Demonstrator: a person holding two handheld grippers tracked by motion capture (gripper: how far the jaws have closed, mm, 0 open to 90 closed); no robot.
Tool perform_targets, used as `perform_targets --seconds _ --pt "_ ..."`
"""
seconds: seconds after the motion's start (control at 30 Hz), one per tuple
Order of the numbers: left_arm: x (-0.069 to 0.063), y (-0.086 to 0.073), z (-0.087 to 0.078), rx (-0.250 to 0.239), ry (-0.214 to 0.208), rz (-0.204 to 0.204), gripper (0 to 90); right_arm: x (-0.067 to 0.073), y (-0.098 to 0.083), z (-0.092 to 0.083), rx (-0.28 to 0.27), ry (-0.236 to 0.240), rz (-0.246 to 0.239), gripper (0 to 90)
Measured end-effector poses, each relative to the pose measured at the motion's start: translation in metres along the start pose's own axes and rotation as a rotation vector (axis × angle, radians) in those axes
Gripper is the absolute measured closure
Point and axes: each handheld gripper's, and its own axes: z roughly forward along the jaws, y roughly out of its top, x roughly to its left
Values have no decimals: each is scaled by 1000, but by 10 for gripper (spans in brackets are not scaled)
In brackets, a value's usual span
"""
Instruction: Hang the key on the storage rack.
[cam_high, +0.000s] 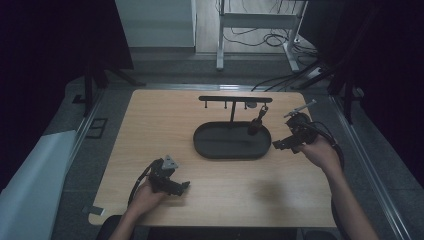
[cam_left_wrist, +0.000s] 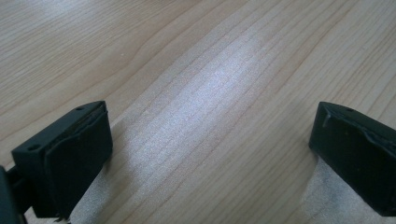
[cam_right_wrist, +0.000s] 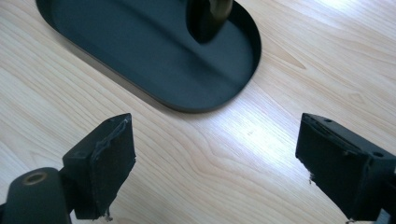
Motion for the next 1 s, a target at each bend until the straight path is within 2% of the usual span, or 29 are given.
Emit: perform_targets --seconds 0.47,0.77,1.0 --pt "0 0 0 0 0 -3 0 0 -28 -10 -21 -16 5 119" --pt "0 0 0 -1 -1 -3 0 3 -50 -4 -38 -17 1 120" --pt "0 0 0 -1 -1 -2 0 10 -68 11 -51 -11 4 123"
